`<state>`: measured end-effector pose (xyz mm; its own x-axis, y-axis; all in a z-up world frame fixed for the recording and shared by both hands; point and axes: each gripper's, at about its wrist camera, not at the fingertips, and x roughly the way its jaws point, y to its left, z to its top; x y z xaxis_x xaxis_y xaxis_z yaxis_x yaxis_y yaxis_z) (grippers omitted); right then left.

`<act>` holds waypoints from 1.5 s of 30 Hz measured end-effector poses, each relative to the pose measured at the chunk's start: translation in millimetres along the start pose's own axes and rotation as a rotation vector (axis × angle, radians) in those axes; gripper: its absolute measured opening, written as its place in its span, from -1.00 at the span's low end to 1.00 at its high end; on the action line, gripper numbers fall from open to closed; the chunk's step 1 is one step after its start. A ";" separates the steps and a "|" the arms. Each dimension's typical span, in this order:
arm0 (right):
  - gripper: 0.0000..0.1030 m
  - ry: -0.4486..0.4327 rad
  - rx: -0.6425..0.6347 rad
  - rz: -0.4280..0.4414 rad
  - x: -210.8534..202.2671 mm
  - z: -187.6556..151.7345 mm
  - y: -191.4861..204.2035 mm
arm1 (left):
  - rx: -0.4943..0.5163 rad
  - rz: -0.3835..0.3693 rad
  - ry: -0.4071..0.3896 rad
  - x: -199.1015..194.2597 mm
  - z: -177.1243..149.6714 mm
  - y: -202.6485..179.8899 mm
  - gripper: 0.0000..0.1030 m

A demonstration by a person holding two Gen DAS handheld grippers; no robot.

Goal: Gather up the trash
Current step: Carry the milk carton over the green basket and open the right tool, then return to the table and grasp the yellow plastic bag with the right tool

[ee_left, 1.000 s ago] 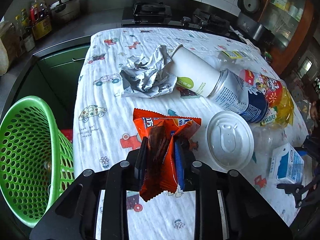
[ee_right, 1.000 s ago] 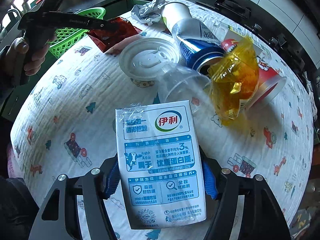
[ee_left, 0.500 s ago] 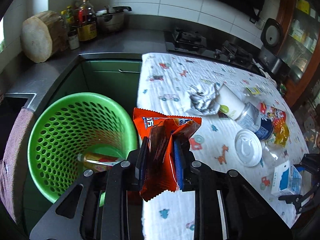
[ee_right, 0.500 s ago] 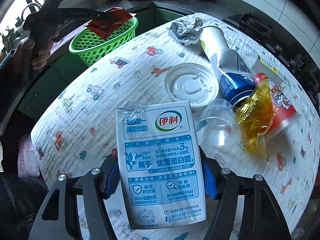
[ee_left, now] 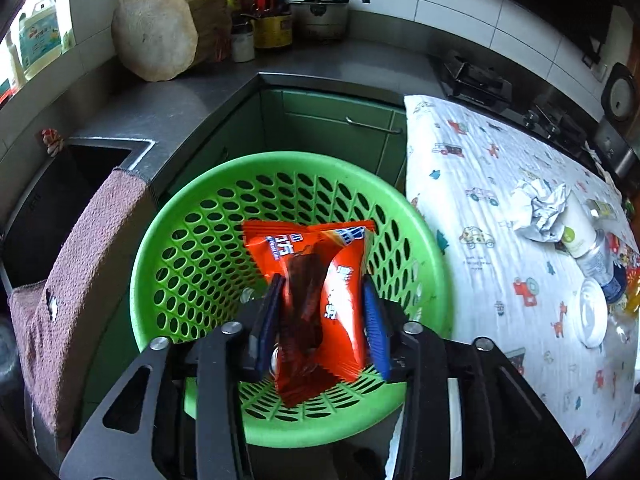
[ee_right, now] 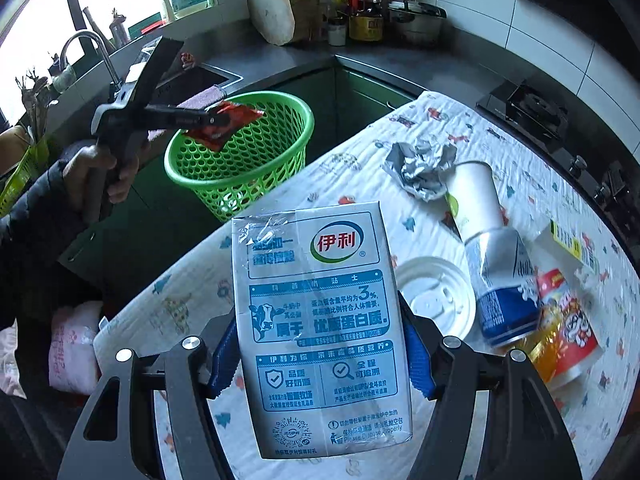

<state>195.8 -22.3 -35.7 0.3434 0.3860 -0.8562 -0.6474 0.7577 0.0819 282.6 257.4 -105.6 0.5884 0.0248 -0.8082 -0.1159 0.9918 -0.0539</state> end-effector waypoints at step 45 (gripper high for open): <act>0.62 -0.047 0.051 0.008 121.8 168.3 49.9 | -0.139 0.003 -0.110 -62.5 -38.1 74.3 0.60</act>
<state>319.8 151.0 -50.1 0.3705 0.4154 -0.8307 -0.6153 0.7798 0.1155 206.8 324.8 -81.4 0.6709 0.0490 -0.7399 -0.2227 0.9651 -0.1380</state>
